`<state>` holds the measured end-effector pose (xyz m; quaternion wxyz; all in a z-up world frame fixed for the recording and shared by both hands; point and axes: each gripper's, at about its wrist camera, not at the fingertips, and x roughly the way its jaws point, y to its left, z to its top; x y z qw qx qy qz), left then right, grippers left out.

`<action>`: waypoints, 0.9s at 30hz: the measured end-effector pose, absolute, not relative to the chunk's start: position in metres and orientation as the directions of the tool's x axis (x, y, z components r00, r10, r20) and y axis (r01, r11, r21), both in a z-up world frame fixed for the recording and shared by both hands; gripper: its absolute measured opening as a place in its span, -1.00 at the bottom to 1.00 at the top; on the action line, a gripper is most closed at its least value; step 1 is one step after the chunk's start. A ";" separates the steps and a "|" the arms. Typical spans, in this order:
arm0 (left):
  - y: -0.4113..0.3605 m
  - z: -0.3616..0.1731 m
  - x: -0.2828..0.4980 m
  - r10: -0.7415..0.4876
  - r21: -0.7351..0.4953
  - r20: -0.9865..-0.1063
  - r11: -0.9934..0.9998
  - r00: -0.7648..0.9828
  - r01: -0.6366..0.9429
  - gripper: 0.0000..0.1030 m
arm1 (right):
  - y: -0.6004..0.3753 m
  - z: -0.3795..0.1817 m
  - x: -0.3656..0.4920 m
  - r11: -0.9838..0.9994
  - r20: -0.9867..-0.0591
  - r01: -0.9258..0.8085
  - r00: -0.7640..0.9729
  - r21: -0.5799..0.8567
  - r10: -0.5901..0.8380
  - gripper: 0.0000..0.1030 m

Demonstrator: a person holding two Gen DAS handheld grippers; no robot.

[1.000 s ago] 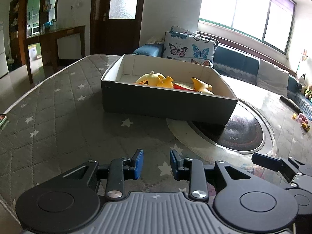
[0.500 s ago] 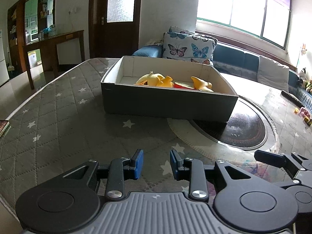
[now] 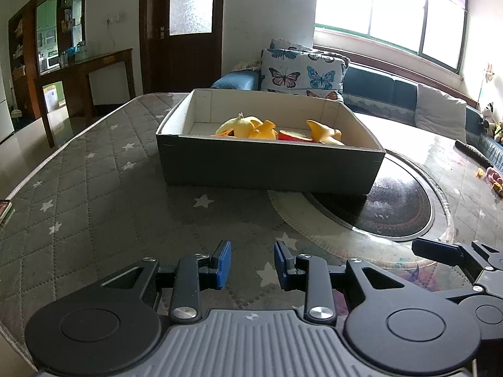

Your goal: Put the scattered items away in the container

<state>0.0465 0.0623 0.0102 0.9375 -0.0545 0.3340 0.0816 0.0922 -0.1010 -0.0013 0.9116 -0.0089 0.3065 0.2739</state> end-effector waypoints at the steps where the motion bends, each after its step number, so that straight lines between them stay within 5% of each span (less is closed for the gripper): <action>1: 0.062 0.011 0.047 0.118 -0.046 -0.634 0.981 0.764 -0.190 -0.38 | -0.101 -0.001 0.093 0.850 -0.563 -0.505 0.663 0.151 0.494 1.00; 27: 0.059 0.023 0.063 0.118 -0.018 -0.626 0.986 0.771 -0.165 -0.38 | -0.098 0.007 0.103 0.862 -0.558 -0.492 0.683 0.125 0.471 1.00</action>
